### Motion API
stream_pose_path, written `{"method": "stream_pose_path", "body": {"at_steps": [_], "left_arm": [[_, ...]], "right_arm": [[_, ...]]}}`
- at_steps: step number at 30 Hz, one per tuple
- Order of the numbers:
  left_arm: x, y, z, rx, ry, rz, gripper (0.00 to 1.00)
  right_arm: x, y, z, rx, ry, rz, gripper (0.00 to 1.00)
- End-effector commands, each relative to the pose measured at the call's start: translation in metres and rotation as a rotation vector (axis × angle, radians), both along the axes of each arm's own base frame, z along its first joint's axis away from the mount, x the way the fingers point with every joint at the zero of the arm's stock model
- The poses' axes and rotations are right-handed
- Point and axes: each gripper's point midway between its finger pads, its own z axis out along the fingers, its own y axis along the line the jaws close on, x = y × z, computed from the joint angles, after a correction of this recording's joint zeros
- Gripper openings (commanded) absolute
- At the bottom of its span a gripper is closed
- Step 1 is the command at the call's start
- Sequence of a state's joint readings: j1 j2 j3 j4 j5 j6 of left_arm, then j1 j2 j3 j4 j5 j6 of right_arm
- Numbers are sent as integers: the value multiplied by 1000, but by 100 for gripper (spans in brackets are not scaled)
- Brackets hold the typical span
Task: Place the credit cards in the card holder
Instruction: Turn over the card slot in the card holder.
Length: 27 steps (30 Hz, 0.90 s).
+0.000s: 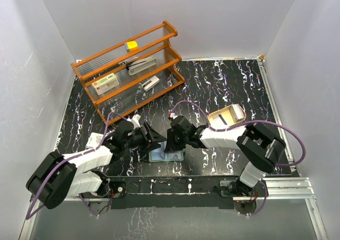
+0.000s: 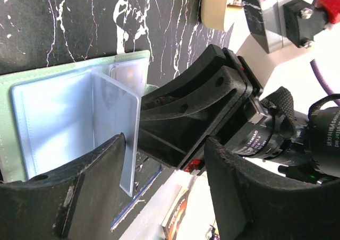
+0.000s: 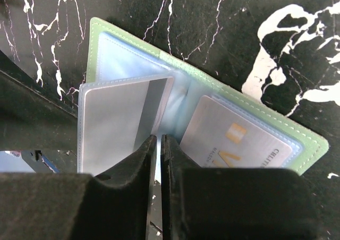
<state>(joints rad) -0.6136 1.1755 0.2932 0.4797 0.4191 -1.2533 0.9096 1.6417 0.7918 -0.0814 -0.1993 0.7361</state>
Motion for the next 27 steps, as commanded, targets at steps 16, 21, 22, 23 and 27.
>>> {"method": "stream_pose_path", "body": {"at_steps": [16, 21, 22, 23, 27], "left_arm": [[0, -22, 15, -17, -32, -36, 59], [-2, -24, 14, -15, -33, -40, 59], [-2, -25, 14, -14, -33, -42, 59], [-2, -26, 13, -12, -31, -43, 59], [-3, -29, 12, -11, -29, -52, 59]], "right_arm": [[5, -7, 25, 57, -102, -37, 12], [15, -21, 41, 19, -174, -84, 13], [17, -24, 45, 9, -192, -92, 14], [18, -28, 48, 1, -208, -100, 16], [25, -45, 60, -48, -267, -140, 22]]}}
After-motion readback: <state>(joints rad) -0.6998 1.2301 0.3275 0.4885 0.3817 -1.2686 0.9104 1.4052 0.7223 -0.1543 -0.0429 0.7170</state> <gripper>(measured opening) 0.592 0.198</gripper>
